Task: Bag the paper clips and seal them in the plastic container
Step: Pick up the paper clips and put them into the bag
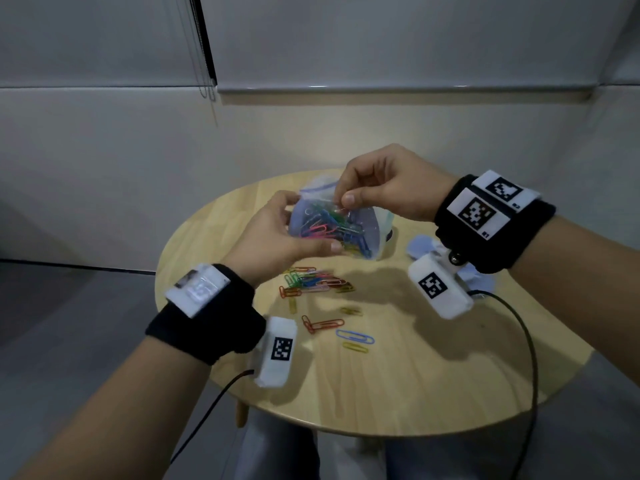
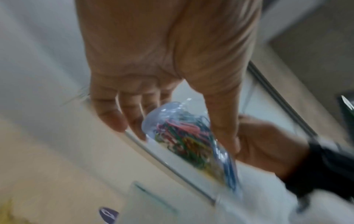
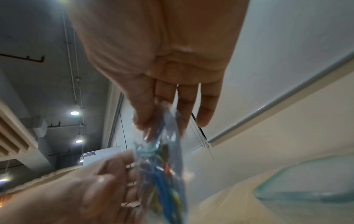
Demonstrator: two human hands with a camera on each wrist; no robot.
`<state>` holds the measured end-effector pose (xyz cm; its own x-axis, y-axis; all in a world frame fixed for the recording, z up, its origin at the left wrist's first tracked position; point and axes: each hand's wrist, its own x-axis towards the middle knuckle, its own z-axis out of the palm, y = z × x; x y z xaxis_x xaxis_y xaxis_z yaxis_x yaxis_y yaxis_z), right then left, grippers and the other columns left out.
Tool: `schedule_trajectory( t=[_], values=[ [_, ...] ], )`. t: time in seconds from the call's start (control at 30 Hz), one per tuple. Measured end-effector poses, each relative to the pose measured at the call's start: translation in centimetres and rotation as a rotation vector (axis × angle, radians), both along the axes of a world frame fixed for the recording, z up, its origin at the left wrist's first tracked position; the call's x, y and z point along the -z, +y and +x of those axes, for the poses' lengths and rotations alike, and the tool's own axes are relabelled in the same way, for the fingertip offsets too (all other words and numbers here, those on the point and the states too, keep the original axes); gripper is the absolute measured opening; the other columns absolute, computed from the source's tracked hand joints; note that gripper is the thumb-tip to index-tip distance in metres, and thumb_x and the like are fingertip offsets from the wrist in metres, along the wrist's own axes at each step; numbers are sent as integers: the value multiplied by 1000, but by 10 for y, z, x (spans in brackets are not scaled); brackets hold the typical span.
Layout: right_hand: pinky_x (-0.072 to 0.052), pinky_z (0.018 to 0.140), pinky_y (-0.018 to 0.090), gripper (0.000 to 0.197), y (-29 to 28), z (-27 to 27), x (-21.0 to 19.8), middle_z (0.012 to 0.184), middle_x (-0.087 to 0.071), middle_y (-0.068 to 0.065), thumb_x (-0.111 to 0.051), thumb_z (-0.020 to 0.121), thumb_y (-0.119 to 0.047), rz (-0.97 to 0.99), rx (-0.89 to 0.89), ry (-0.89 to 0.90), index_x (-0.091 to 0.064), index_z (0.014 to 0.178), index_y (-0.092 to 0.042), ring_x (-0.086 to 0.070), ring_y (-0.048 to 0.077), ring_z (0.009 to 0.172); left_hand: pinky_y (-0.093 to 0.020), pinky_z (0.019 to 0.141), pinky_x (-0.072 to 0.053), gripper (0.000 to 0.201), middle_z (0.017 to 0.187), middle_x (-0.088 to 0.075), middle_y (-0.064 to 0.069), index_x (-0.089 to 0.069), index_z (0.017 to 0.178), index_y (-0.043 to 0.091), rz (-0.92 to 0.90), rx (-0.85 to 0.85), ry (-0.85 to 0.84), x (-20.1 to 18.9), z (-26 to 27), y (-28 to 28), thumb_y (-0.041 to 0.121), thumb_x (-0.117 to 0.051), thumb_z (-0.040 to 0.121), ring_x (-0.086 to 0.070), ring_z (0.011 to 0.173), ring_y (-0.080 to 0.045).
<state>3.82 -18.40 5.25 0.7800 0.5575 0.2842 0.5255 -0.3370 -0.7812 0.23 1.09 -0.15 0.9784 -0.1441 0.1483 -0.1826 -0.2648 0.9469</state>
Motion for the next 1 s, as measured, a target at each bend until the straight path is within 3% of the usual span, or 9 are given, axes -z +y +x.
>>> schedule_trajectory(
  t=[0.17,0.27,0.37,0.47,0.57,0.63,0.7,0.8,1.0],
  values=[
    [-56,69,24,6,27,-1,8,76,-69,10,-65,80,4,34,128,-65,-69,84,2,-65,12,69,-34,100,-50,132,137,-54,2,-27,146,27,201,-210,-122,-2,-5,-11,67,-84,34,-58,119,-11],
    [-45,48,17,8,46,-9,9,69,-68,2,-65,81,-2,-31,88,-39,-70,81,-8,-59,1,53,-40,99,-49,118,131,-56,-2,-34,136,21,284,-326,-138,-6,2,-8,65,-75,34,-55,120,-21],
    [-46,55,15,8,56,-12,6,70,-68,-13,-69,79,-12,36,117,-162,-72,84,-18,-61,0,56,-41,88,-51,92,117,-60,-1,-41,122,22,351,-380,-157,-7,3,2,57,-70,42,-56,111,-25],
    [-46,51,19,8,56,0,9,76,-66,-8,-68,80,-12,177,260,-199,-66,83,-20,-62,12,56,-38,82,-51,76,109,-60,0,-39,113,27,366,-411,-109,-5,1,22,50,-72,49,-58,102,-24],
    [-45,52,27,13,55,20,28,75,-65,0,-71,77,-11,-272,264,-68,-63,85,-18,-57,10,50,-41,85,-53,80,108,-60,0,-40,116,26,411,-425,-77,1,-2,39,51,-71,47,-58,101,-26],
    [-47,63,29,36,60,28,47,91,-66,0,-78,72,-25,-770,205,-20,-64,103,-18,-61,15,72,-45,87,-53,88,108,-60,-2,-42,120,21,435,-423,-78,4,-4,45,55,-68,43,-58,102,-28],
    [-49,80,30,67,68,31,62,111,-63,0,-83,64,-38,-1019,161,14,-57,122,-16,-60,20,97,-47,88,-52,92,109,-60,-5,-43,121,18,442,-413,-80,5,-6,49,56,-65,41,-57,104,-30],
    [-46,80,28,72,78,34,75,118,-64,4,-82,64,-41,-1067,115,54,-57,125,-11,-60,23,105,-47,86,-52,82,107,-57,-2,-41,116,22,460,-390,-74,5,-7,50,55,-66,45,-56,102,-30],
    [-46,65,27,31,79,29,81,97,-72,7,-79,71,-22,-1014,153,-25,-71,97,-9,-61,20,78,-46,87,-52,84,109,-58,-2,-42,121,20,455,-348,-65,4,-4,42,52,-68,49,-56,105,-29]
  ],
)
